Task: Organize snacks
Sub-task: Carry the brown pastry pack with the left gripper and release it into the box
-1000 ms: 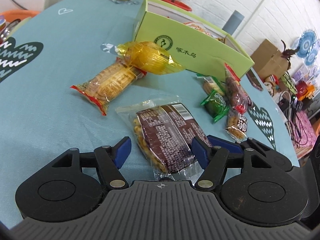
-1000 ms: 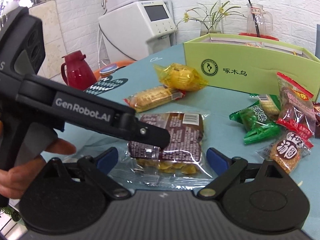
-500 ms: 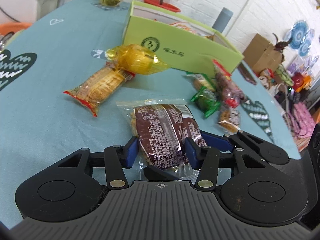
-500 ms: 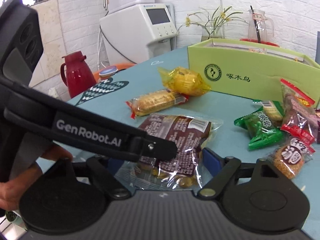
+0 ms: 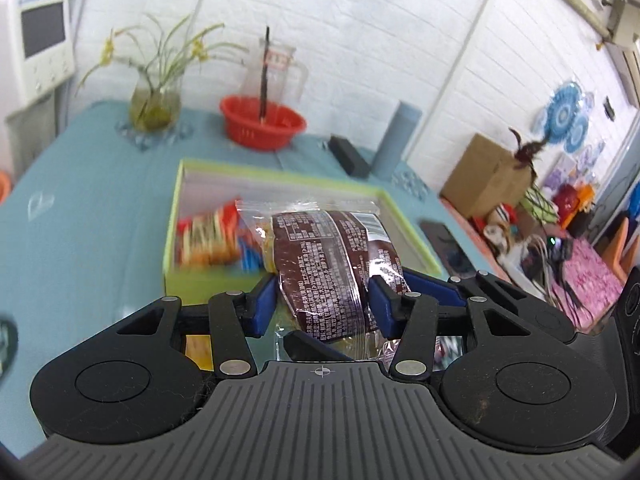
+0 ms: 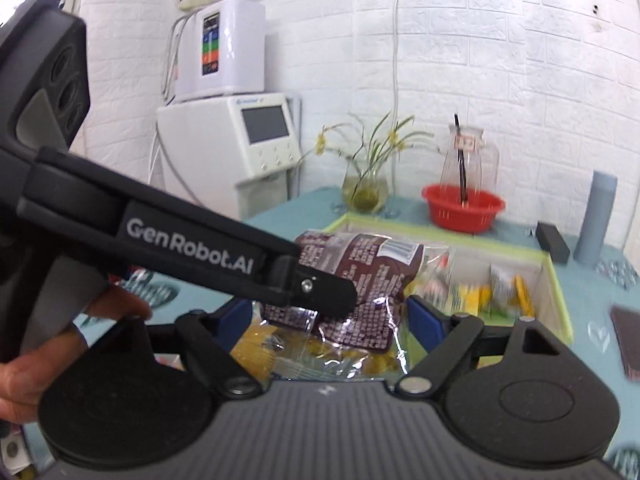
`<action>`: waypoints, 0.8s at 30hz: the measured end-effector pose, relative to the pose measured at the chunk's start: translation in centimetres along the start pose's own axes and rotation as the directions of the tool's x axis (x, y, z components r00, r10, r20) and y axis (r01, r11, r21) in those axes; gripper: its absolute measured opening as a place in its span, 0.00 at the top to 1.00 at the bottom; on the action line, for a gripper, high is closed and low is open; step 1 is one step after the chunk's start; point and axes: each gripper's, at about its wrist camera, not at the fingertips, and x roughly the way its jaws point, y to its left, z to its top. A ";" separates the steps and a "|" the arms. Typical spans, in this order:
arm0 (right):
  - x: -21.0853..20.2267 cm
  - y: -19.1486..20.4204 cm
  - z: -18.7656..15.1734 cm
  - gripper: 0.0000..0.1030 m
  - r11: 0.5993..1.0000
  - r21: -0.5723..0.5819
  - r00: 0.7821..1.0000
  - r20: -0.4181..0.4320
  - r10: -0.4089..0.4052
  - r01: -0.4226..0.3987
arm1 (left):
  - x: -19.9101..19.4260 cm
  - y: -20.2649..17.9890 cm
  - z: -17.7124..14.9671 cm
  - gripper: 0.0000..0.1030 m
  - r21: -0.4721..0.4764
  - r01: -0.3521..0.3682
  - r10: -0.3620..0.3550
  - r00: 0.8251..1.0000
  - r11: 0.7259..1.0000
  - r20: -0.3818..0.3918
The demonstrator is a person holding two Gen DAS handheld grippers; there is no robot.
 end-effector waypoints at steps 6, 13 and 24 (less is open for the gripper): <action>8.2 -4.0 3.8 0.17 1.000 0.007 0.999 -0.050 0.018 -0.018 | 6.5 3.4 5.7 0.71 0.016 -0.041 0.041 0.999 0.999 -0.016; 13.9 -4.7 1.6 0.16 0.999 0.018 0.984 -0.172 0.048 -0.046 | 12.0 7.2 4.3 0.69 -0.005 -0.078 0.077 0.991 0.997 -0.111; 2.0 -5.5 1.1 0.10 0.999 -0.018 0.999 -0.006 -0.033 0.033 | 3.6 2.8 2.9 0.50 0.064 -0.017 0.014 0.999 0.998 0.050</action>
